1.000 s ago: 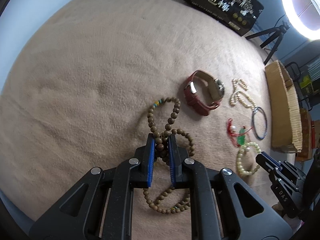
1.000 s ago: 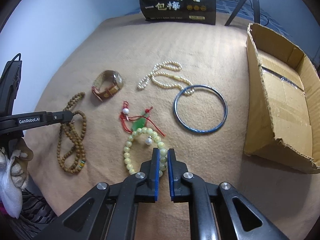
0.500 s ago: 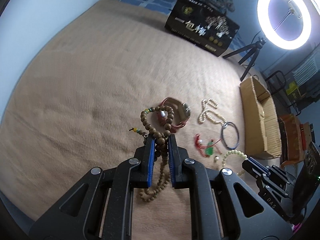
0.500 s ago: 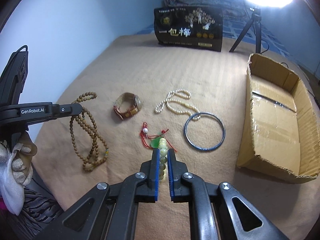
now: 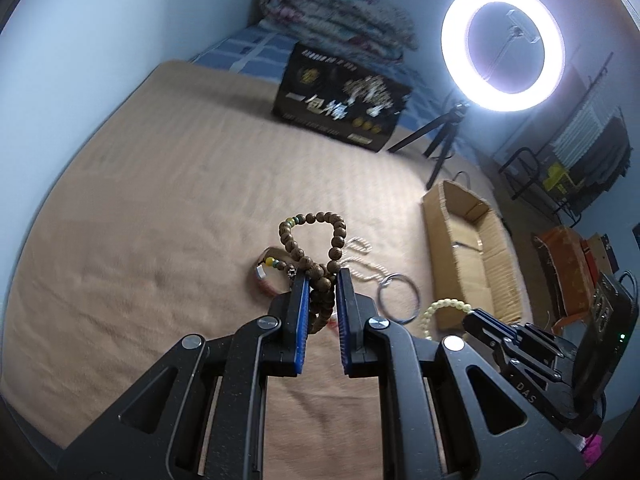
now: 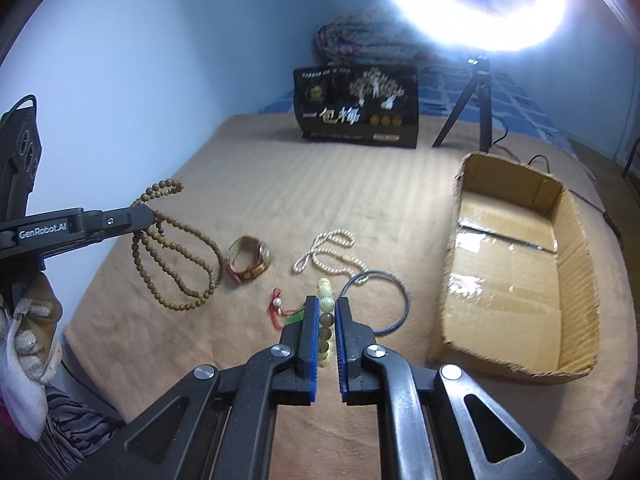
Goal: Organize jewelry
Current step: 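Lift brown beads with left tool while right tool grips and lifts cream bracelet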
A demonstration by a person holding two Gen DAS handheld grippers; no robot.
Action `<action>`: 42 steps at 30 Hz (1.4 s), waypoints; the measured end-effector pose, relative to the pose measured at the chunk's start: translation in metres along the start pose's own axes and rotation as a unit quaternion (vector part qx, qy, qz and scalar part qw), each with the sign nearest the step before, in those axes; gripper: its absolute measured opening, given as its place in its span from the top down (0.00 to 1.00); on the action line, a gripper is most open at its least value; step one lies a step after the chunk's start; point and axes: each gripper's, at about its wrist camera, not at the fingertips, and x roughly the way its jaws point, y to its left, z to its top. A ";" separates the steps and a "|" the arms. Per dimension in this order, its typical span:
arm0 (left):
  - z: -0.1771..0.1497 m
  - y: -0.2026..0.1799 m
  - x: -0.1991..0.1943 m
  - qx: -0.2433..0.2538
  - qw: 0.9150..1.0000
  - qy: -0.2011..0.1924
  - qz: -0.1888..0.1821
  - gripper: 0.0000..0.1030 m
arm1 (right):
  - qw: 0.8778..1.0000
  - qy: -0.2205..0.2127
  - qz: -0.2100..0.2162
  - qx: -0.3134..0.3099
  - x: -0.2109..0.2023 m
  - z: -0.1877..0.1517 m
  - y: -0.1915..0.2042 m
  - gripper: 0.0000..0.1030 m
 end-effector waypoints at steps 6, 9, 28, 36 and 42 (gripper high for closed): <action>0.010 -0.030 -0.010 0.019 0.999 -0.017 -0.028 0.90 | 1.000 -0.022 -0.011 0.010 -0.017 0.009 -0.015 0.95; 0.014 -0.046 -0.012 0.026 0.998 -0.022 -0.043 0.90 | 0.999 -0.033 -0.019 0.018 -0.026 0.014 -0.026 0.95; 0.031 -0.147 0.017 0.062 0.990 -0.015 -0.126 0.90 | 0.991 -0.067 -0.086 0.073 -0.053 0.039 -0.112 0.95; 0.028 -0.184 0.038 0.077 0.985 0.000 -0.154 0.90 | 0.988 -0.056 -0.110 0.092 -0.043 0.047 -0.143 0.95; 0.023 -0.199 0.060 0.081 0.983 0.014 -0.163 0.89 | 0.986 -0.045 -0.124 0.105 -0.034 0.047 -0.165 0.95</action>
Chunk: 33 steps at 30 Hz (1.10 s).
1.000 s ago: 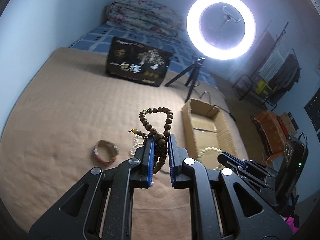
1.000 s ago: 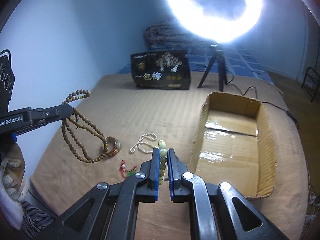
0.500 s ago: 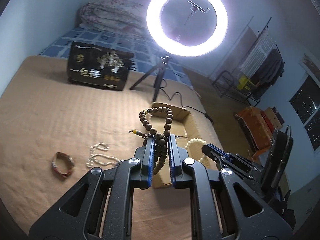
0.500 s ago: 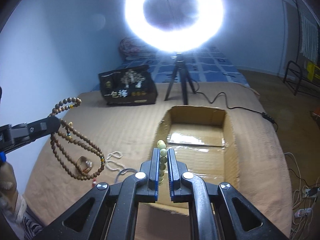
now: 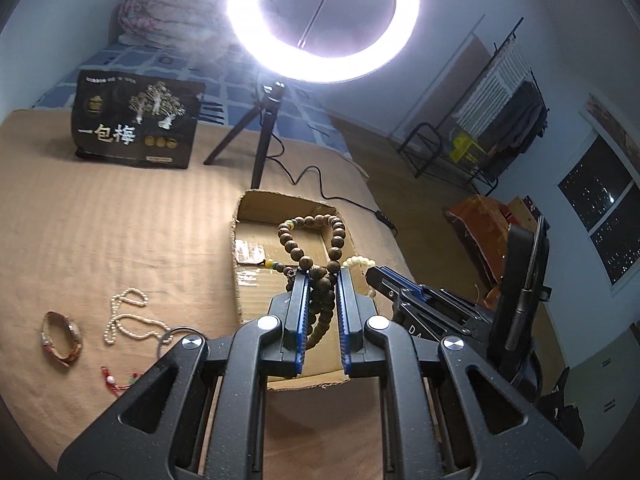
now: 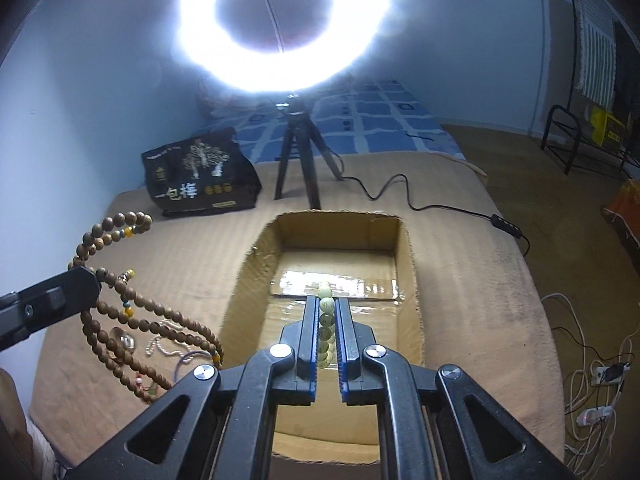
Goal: Organize jewelry
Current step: 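Lift brown beads with left tool while right tool grips and lifts cream bracelet, then open right tool over box dropping bracelet while left tool releases brown beads there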
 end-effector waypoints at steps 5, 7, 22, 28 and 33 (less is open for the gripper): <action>0.000 0.002 0.021 -0.009 1.000 0.014 -0.004 0.90 | 1.000 0.008 -0.006 0.005 0.009 0.000 -0.008 0.95; -0.001 0.004 0.031 -0.009 1.000 0.021 -0.003 0.90 | 1.000 0.009 -0.010 0.005 0.013 0.001 -0.010 0.95; -0.035 0.014 0.086 0.003 0.995 0.098 0.029 0.90 | 0.999 0.039 -0.027 0.013 0.043 -0.005 -0.031 0.95; -0.043 0.013 0.093 0.014 0.993 0.116 0.035 0.89 | 0.998 0.049 -0.024 0.018 0.049 -0.009 -0.036 0.95; -0.044 0.011 0.093 0.030 0.991 0.125 0.041 0.72 | 0.998 0.048 -0.021 0.026 0.047 -0.010 -0.037 0.71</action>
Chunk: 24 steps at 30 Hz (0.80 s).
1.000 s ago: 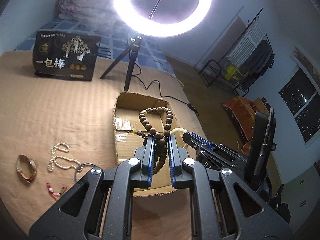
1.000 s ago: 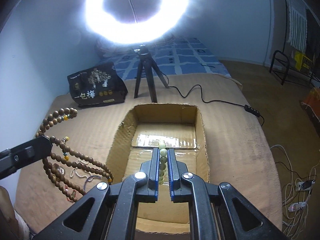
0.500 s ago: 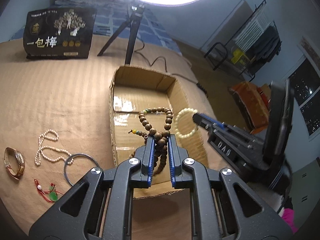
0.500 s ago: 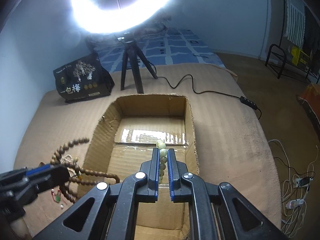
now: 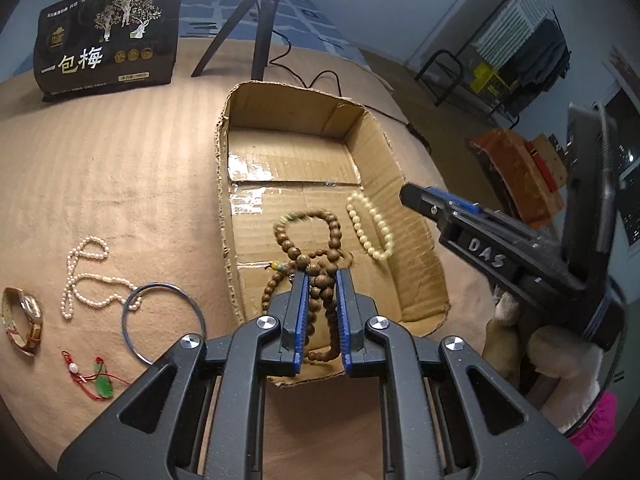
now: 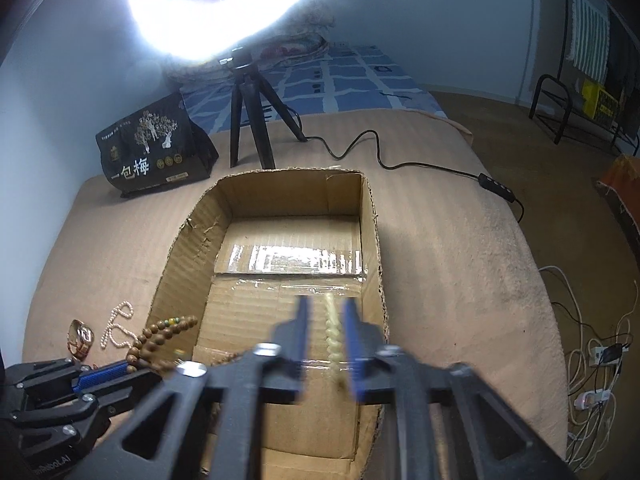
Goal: Organize jewelry
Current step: 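Open right tool over box dropping bracelet while left tool releases brown beads there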
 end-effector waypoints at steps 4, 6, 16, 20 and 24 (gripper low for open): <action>-0.002 0.004 -0.007 -0.002 1.000 -0.007 0.004 0.55 | 1.000 -0.009 -0.001 0.006 -0.007 0.001 0.000 0.57; -0.002 0.006 -0.013 -0.001 1.000 -0.014 0.011 0.55 | 1.000 -0.013 -0.002 0.008 -0.009 0.001 0.000 0.51; -0.006 0.033 -0.043 0.005 0.998 -0.037 0.056 0.55 | 0.999 -0.039 -0.003 0.014 -0.032 -0.003 0.007 0.31; -0.009 0.057 -0.063 -0.003 0.996 -0.051 0.078 0.55 | 0.999 -0.053 0.009 0.007 -0.043 -0.005 0.020 0.24; -0.010 0.082 -0.081 -0.015 0.993 -0.064 0.097 0.55 | 0.998 -0.054 0.033 -0.003 -0.048 -0.007 0.040 0.22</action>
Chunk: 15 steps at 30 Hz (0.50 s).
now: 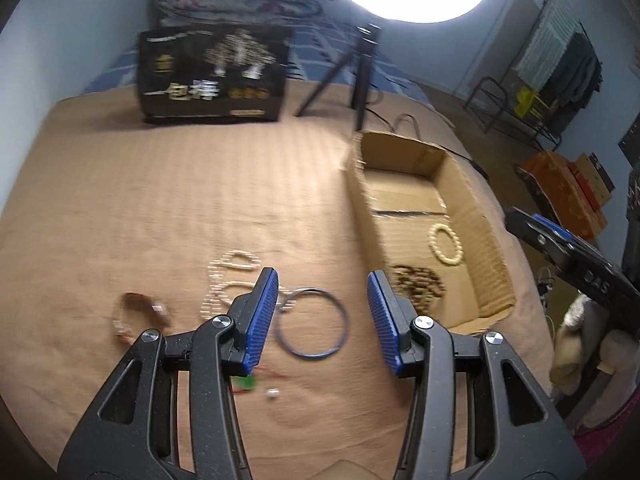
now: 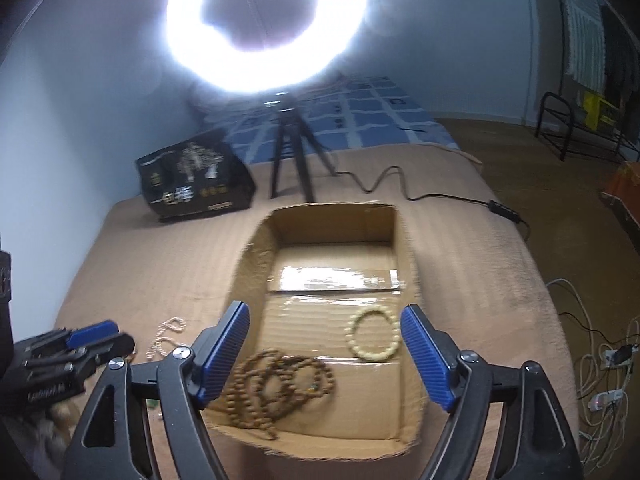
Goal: Organize jewelry
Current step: 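Open right tool over box dropping bracelet while left tool releases brown beads there, then move left tool to brown leather watch while right tool moves to blue bangle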
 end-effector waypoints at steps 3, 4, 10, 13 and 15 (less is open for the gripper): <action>0.002 0.020 -0.009 -0.009 1.000 -0.004 0.013 0.55 | 1.000 0.002 0.014 -0.012 0.000 -0.002 0.017 0.22; 0.003 0.028 -0.013 -0.011 1.000 -0.006 0.021 0.55 | 1.000 0.003 0.020 -0.017 0.000 -0.002 0.023 0.22; 0.001 0.073 -0.025 -0.030 0.998 0.000 0.048 0.55 | 0.998 0.012 0.047 -0.039 0.003 -0.008 0.054 0.22; -0.004 0.094 -0.023 -0.048 0.997 0.009 0.055 0.55 | 0.997 0.019 0.057 -0.052 0.008 -0.011 0.069 0.22; -0.008 0.108 -0.022 -0.060 0.996 0.017 0.057 0.55 | 0.996 0.025 0.063 -0.059 0.012 -0.012 0.079 0.22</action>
